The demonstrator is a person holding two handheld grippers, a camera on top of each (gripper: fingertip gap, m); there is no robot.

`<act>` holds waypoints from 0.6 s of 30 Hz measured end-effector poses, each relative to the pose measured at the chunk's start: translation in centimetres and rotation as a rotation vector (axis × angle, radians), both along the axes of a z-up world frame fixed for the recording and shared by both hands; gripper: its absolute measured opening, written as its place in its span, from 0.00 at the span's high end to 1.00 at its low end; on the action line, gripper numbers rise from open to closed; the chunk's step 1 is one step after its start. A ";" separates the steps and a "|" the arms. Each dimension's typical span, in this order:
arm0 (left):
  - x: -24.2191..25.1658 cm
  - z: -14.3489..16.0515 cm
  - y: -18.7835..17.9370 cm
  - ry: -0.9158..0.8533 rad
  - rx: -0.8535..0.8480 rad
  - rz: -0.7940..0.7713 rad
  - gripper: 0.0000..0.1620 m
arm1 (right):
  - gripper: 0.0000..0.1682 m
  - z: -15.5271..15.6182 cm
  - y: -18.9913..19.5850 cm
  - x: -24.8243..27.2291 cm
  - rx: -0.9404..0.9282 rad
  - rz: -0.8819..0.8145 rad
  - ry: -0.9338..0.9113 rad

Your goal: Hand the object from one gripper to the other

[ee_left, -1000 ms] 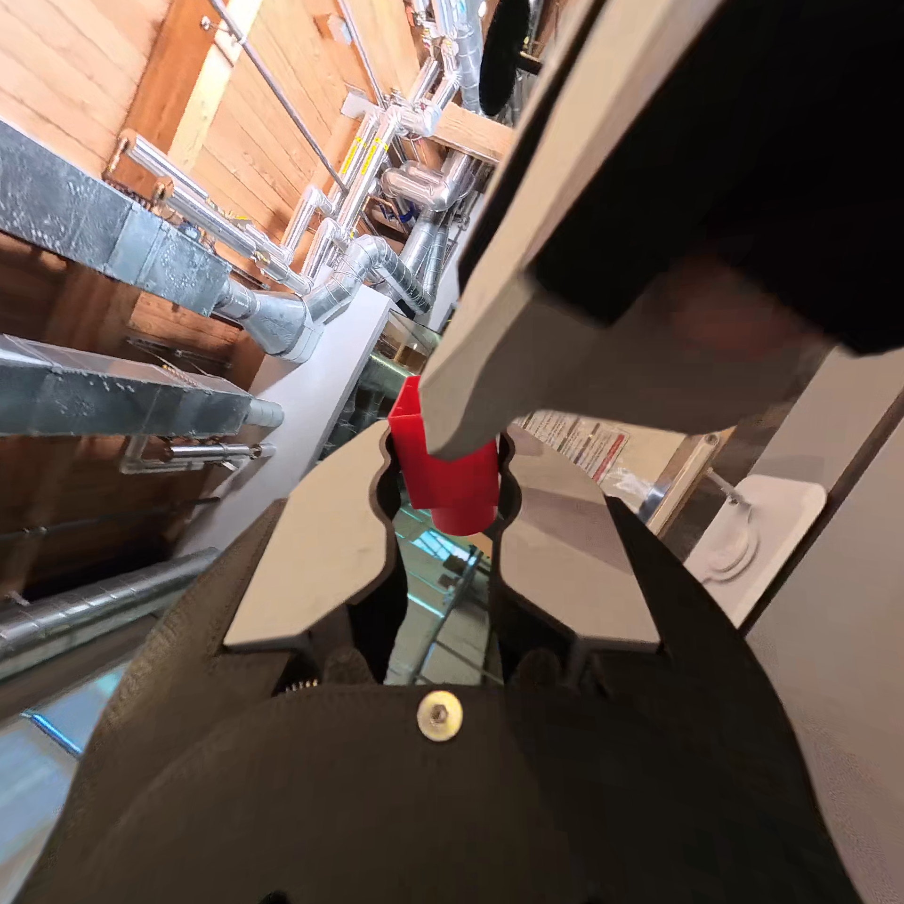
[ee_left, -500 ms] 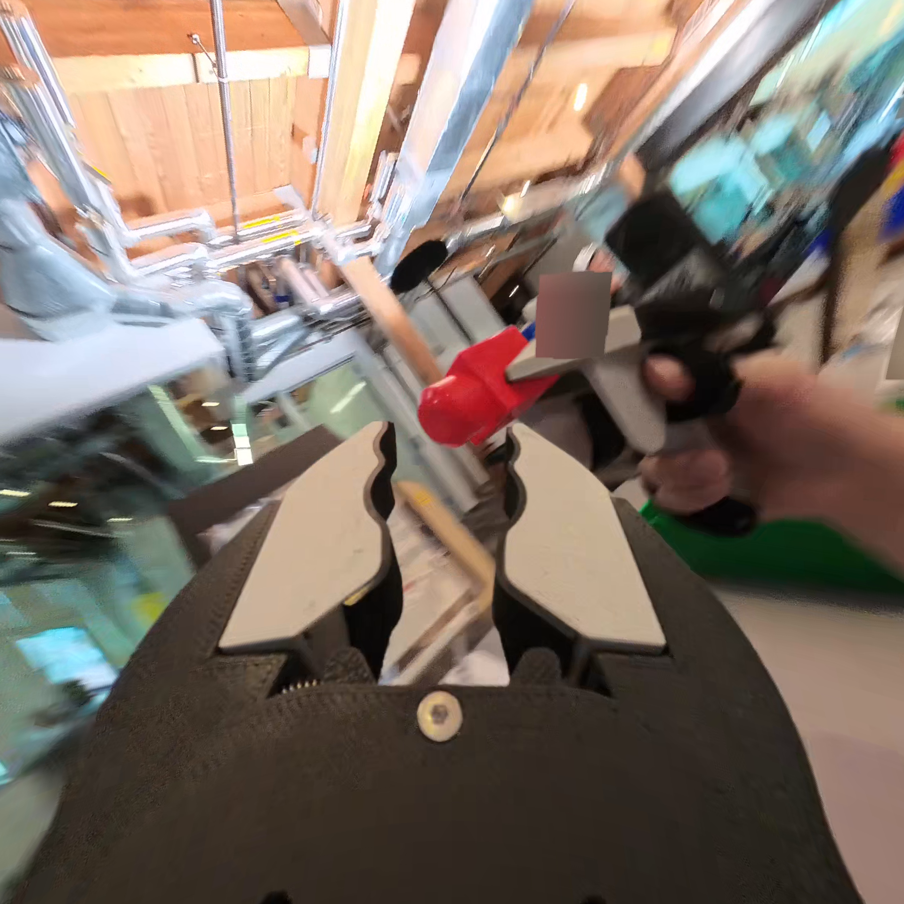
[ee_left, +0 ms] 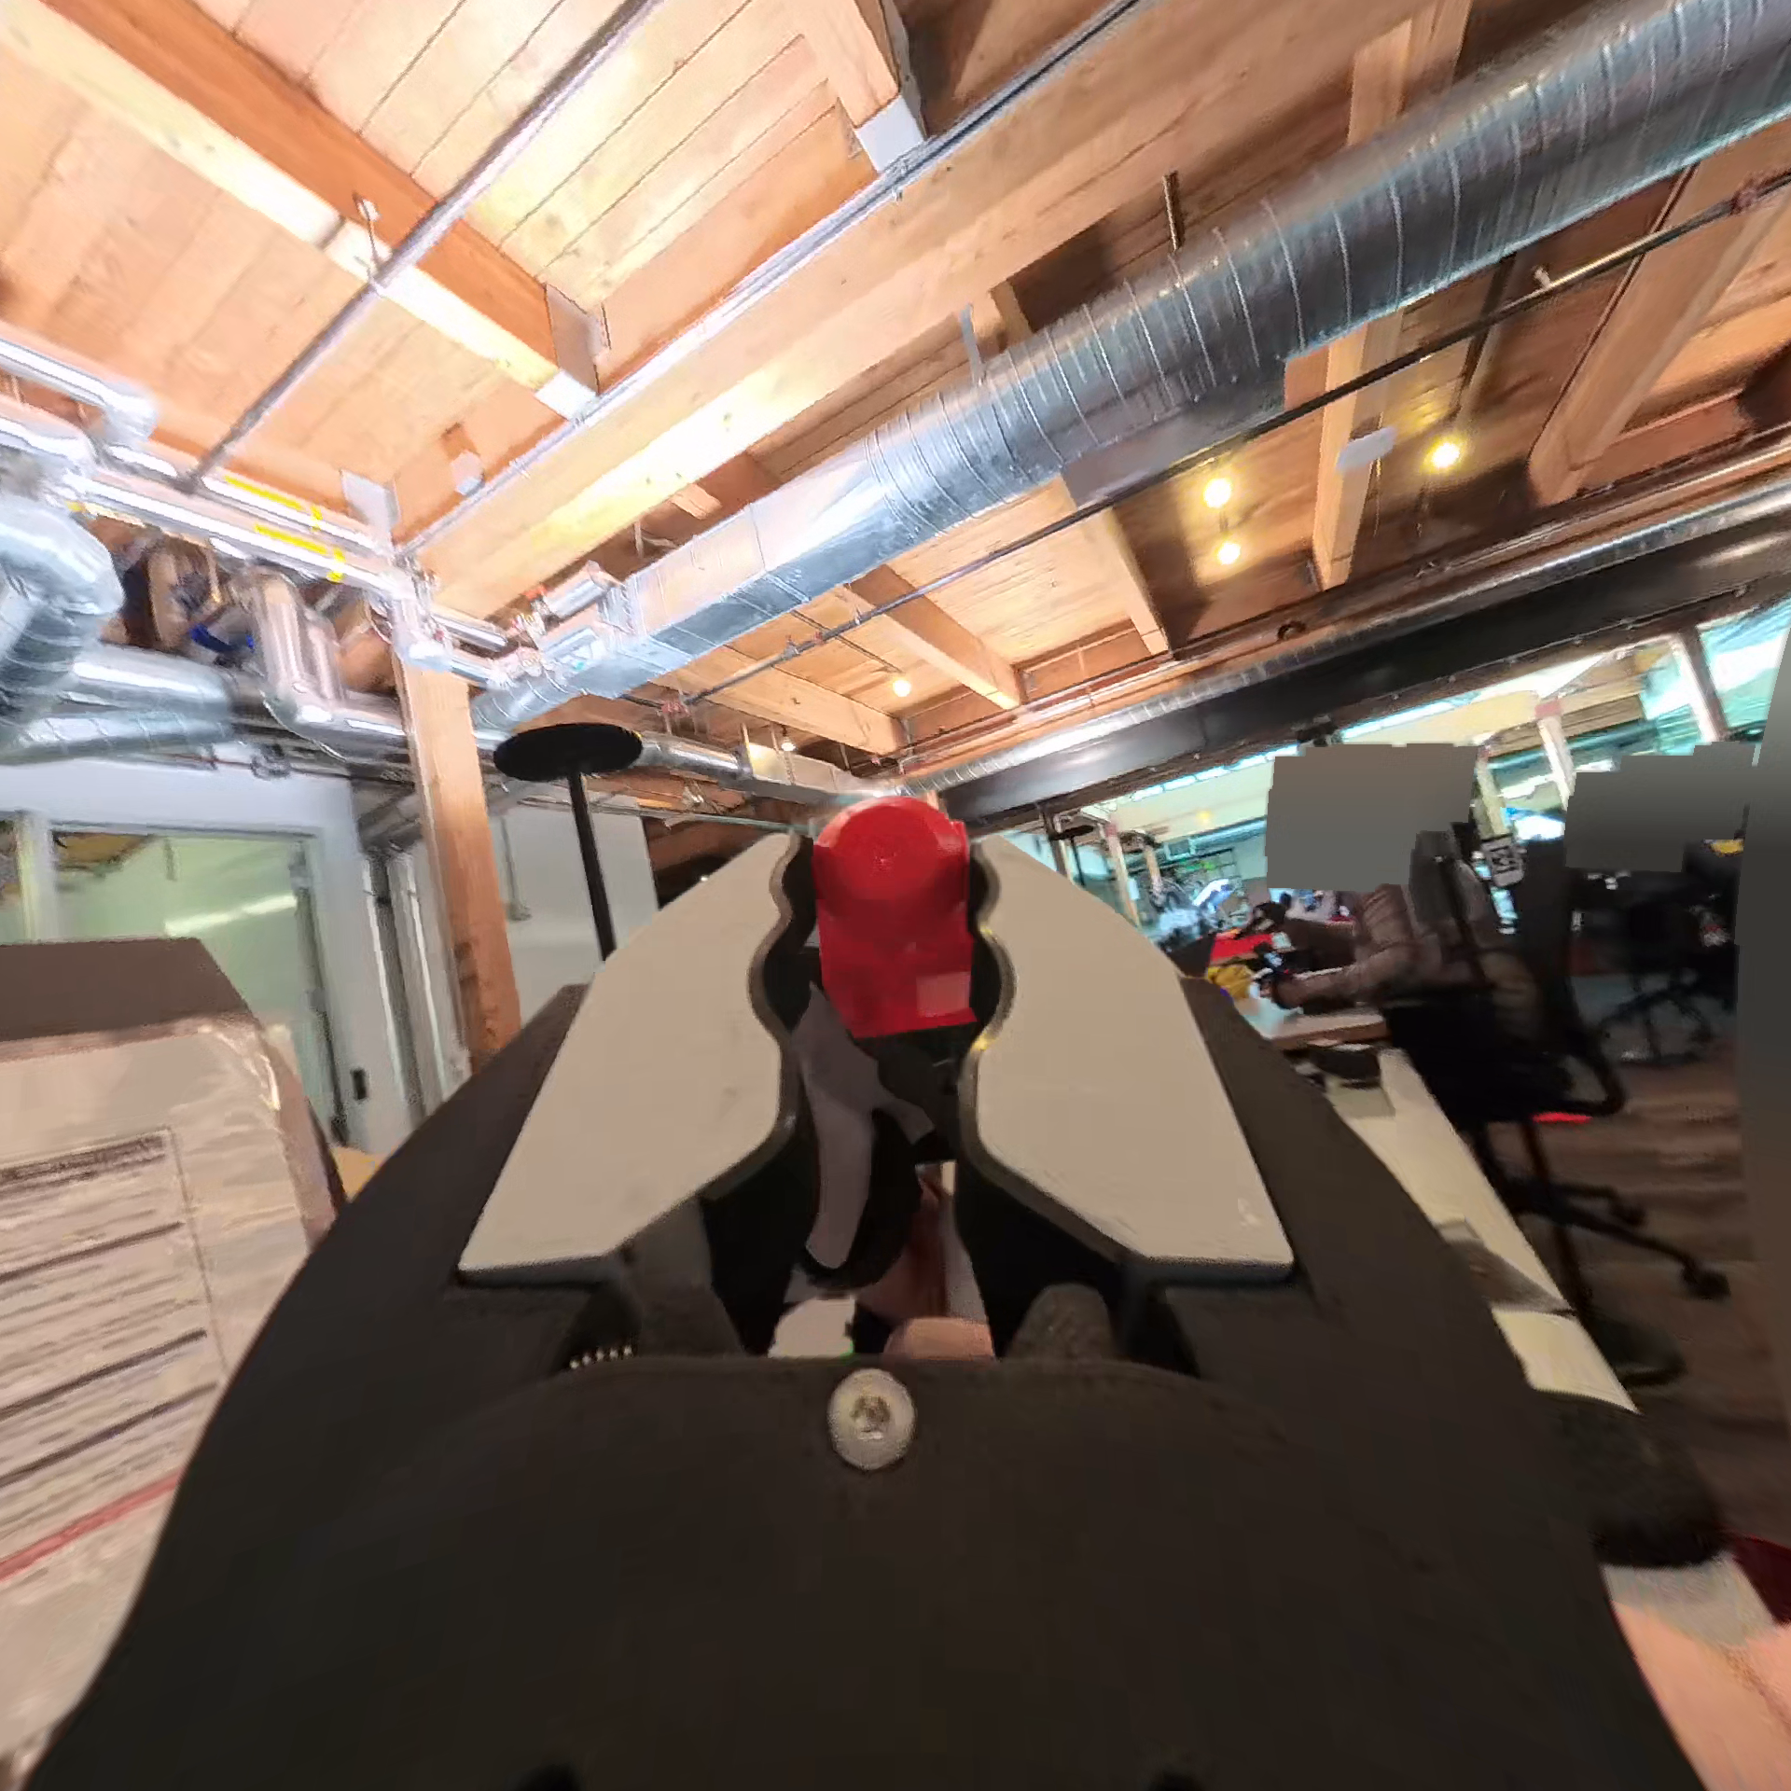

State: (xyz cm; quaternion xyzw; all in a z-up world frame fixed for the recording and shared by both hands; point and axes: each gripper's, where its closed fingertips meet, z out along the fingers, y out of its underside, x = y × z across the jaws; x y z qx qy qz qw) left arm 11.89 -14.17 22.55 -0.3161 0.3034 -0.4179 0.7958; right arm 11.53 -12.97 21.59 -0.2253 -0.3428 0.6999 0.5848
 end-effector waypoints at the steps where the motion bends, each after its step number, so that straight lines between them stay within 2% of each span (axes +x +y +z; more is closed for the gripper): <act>1: 0.1 0.1 -0.2 -0.012 0.022 0.010 0.82 | 0.78 0.0 -0.1 0.1 0.007 0.003 0.037; 4: 0.0 0.1 -0.2 0.006 0.060 0.080 0.83 | 0.77 -0.2 0.1 -0.2 -0.006 0.023 0.063; 6: -0.6 0.0 0.5 0.050 0.124 0.234 0.83 | 0.70 -0.6 1.4 -0.8 -0.019 -0.079 0.024; 7: -1.0 -0.1 1.0 0.088 0.169 0.342 0.83 | 0.64 -0.8 2.3 -0.9 -0.021 -0.153 0.000; 8: -1.3 -0.2 1.5 0.132 0.220 0.457 0.83 | 0.63 -0.9 3.1 -0.9 -0.023 -0.230 -0.026; 11: -2.4 -1.0 3.4 0.320 0.386 0.850 0.83 | 0.62 -1.1 5.2 -0.1 0.014 -0.491 -0.108; 14: -3.6 -2.0 6.0 0.548 0.565 1.272 0.83 | 0.63 -0.5 5.6 1.2 0.145 -0.810 -0.150; 16: -3.0 -3.2 7.4 0.661 0.609 1.353 0.83 | 0.65 -0.4 4.8 1.0 0.265 -0.984 -0.209; 18: -1.9 -4.1 8.2 0.697 0.595 1.323 0.83 | 0.67 -1.1 4.3 -0.3 0.383 -1.110 -0.342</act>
